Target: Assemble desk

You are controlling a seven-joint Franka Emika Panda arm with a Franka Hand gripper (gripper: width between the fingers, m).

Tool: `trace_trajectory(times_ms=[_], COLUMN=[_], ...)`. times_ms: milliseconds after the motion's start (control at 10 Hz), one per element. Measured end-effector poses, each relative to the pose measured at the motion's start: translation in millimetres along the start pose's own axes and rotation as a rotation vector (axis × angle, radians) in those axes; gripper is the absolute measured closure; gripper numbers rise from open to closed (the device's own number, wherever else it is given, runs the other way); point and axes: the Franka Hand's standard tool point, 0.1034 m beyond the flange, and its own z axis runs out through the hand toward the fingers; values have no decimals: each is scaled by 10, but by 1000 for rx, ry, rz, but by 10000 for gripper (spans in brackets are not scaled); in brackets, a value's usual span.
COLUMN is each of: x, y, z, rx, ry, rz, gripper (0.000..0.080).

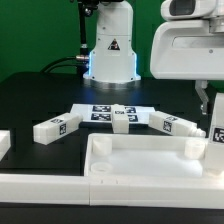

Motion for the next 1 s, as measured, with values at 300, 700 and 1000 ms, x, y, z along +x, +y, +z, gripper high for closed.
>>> trace_trajectory(times_ms=[300, 700, 1000], x=[1, -43, -115], y=[44, 32, 44], z=[6, 9, 3], rx=[2, 8, -29], ry=[-4, -56, -85], rz=[464, 891, 606], gripper=[505, 504, 260])
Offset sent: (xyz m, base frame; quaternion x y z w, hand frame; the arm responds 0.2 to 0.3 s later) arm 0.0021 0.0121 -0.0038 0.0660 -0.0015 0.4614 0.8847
